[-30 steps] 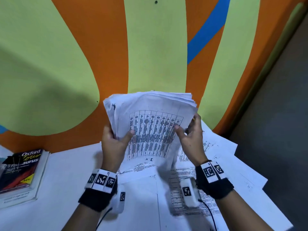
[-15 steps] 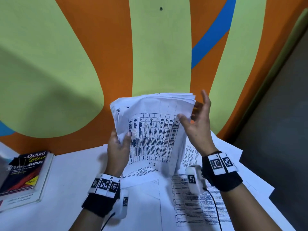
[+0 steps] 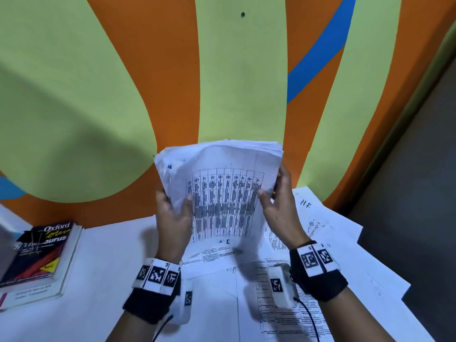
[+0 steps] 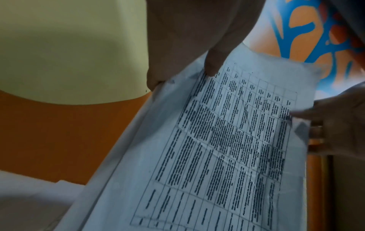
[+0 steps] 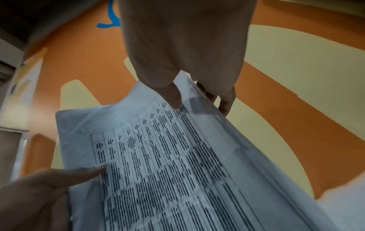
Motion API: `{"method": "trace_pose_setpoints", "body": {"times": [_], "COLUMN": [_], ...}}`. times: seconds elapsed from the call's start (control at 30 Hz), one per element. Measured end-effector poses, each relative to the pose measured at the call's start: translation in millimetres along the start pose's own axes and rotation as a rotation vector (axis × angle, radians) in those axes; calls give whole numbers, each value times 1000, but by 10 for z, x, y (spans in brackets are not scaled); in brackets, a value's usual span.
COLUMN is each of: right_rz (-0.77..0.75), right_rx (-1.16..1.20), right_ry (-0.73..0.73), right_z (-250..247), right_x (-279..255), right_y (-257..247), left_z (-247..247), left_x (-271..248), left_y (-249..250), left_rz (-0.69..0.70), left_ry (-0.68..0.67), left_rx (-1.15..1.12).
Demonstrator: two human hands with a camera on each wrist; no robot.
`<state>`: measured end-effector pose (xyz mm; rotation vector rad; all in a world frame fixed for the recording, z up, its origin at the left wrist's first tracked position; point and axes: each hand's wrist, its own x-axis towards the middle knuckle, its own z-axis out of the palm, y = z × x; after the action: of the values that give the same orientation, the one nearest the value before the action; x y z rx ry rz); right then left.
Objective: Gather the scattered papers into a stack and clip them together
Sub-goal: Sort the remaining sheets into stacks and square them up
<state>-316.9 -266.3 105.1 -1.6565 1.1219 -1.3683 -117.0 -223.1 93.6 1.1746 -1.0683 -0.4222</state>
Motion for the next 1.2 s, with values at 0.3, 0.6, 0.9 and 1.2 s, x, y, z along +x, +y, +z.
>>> {"method": "trace_pose_setpoints", "body": {"times": [0.3,0.6,0.9,1.2], "right_rz": [-67,-27,-57,-26], "right_rx": [-48,-143,-61,-42], "right_ry": [33,83,116,158], "right_z": [68,91,90,32], "right_x": [16,-27,-77,-117], "right_y": [-73,177,265,349], "left_z": [-96,-177,-196,-348], "left_x": [53,193,468,521], "left_y": [-77,227,493,516], "left_rz": [-62,-28,115,416], "left_ry": [-4,-28,8,-196], "left_rx": [-23,-109,-214,105]}}
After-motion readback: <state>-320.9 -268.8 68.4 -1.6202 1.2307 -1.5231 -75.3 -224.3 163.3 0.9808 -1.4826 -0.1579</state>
